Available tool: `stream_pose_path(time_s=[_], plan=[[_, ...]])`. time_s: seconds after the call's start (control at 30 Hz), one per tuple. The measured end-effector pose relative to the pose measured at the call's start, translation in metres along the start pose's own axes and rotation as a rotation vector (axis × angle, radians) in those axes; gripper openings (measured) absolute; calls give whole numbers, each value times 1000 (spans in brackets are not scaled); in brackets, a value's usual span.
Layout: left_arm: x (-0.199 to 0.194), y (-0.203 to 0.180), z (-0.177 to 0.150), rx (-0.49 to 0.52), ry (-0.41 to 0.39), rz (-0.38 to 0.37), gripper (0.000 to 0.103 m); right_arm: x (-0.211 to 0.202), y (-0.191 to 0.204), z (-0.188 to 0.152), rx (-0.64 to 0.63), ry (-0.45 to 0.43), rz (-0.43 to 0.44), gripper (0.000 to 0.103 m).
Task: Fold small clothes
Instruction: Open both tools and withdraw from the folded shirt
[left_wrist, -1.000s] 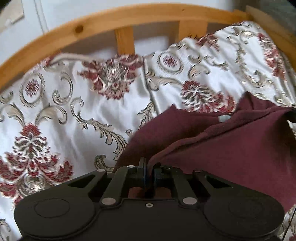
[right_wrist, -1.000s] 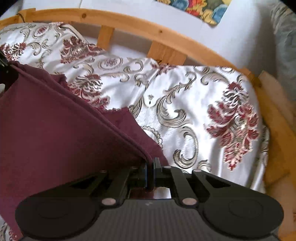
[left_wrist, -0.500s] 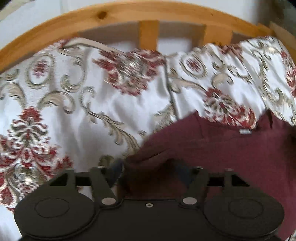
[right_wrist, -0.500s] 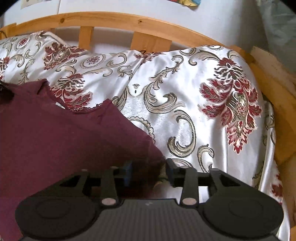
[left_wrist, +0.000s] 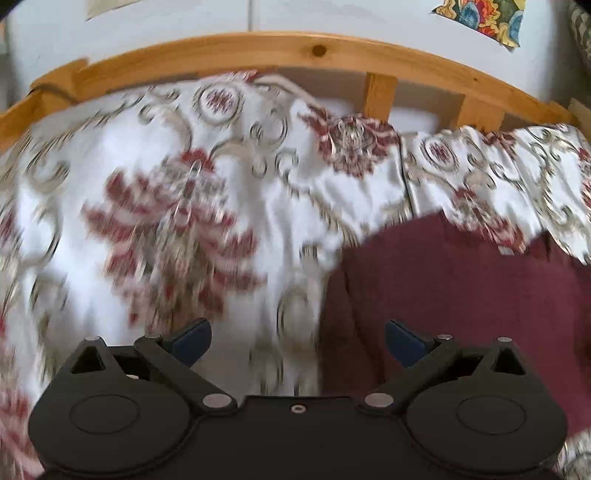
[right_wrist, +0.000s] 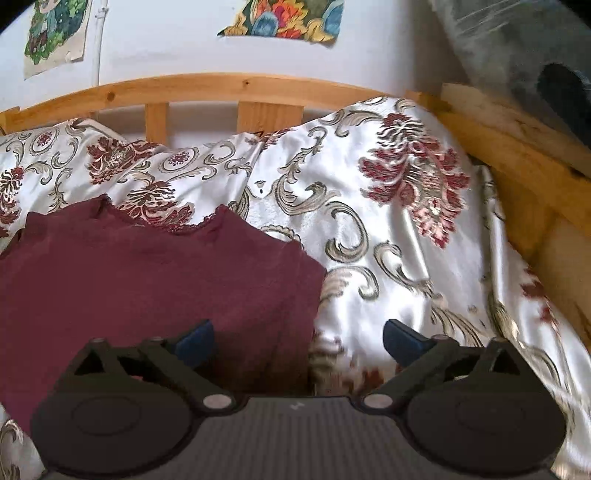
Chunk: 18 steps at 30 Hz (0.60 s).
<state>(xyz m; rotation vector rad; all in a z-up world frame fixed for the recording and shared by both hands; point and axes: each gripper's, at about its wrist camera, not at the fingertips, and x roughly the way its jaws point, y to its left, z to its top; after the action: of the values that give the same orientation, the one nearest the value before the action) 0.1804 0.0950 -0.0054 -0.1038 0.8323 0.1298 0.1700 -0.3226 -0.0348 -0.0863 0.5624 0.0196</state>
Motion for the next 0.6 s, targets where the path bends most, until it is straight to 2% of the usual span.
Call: stream_pose_path(time_s=[0.07,0.2,0.3,0.37,0.5,0.6], plan=[[-14,0,-18,-11,6,4,101,-10,6,-9,24,-13,-23,103],[-35,-4,-52,-69,-18,-21,102,-27,12,-23,117,-36,-17,103],[-31,-10,-70,-150,-34,-39,102,-37,16,-33,171,-45,-17,103],[-23,-13,-75,-182,2,-54,102,-40,21,-38,188,-43,-28,103],[-12,-9,-86,-212,24,-82,102,-42,29,-51,207,-9,-85,103],[-4,-3,-89,-247,44,-93,102,-40,36,-64,176,36,-186,103]])
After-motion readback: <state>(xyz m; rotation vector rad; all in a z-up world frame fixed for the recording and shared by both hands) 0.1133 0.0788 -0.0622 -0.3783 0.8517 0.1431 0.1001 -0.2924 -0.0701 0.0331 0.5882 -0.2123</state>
